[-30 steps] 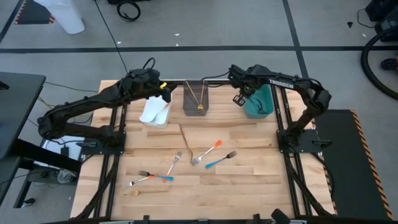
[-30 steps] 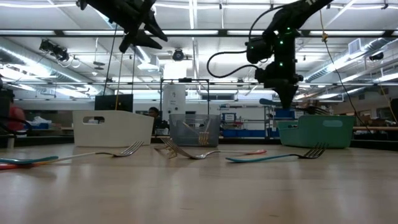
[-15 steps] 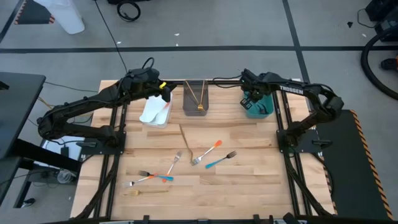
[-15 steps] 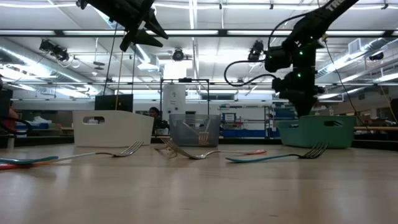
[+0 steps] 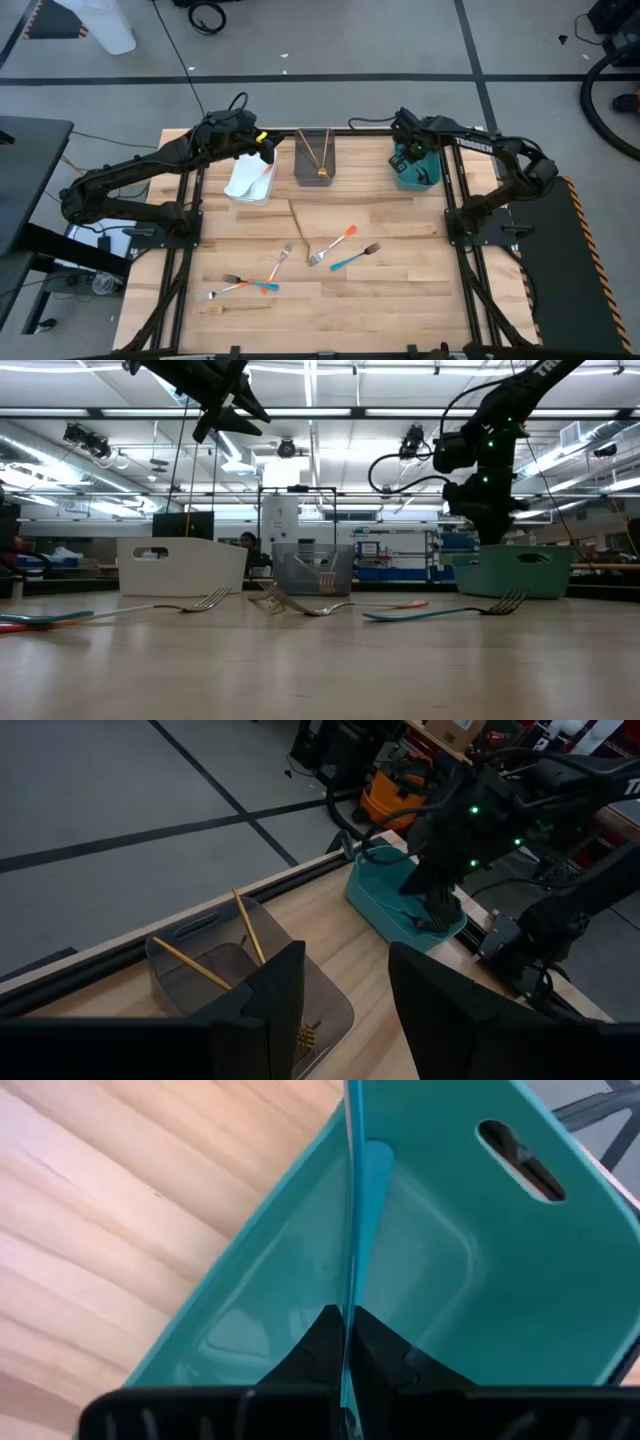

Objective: Sort silverware by color (type)
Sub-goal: Put the blue fork into the green bin

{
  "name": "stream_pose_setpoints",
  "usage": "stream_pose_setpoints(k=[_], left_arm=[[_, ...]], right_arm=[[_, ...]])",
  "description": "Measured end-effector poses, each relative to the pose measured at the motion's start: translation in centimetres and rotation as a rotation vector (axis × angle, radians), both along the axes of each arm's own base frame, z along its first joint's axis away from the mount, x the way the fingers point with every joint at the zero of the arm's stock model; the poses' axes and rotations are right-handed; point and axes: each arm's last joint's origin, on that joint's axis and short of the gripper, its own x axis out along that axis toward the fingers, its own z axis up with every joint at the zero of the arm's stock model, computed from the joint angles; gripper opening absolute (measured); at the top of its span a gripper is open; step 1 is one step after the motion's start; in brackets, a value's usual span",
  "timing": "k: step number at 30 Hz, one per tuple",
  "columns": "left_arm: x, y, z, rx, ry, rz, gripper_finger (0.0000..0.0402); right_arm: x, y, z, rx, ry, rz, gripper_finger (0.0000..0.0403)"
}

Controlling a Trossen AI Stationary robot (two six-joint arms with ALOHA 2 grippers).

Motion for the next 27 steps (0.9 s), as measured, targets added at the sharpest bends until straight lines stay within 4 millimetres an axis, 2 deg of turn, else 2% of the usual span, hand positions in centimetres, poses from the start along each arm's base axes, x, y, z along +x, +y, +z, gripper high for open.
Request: stream_pose_setpoints(k=[6,19,27], left_arm=[[0.0,0.0,0.1,0.017,-0.003,-0.005,0.0156],[0.1,0.1,0.4,0.048,-0.019,-0.012,0.0156],[0.1,0.0,0.4,0.048,-0.018,-0.014,0.0156]], right_arm=[[-0.7,0.0,0.6,-0.001,-0.016,-0.03,0.0016],[-1.6,-0.5,0.1,0.083,-0.029,-0.069,0.0017],[-2.2,-0.9,0.1,0.089,-0.039,-0.096,0.0064]])
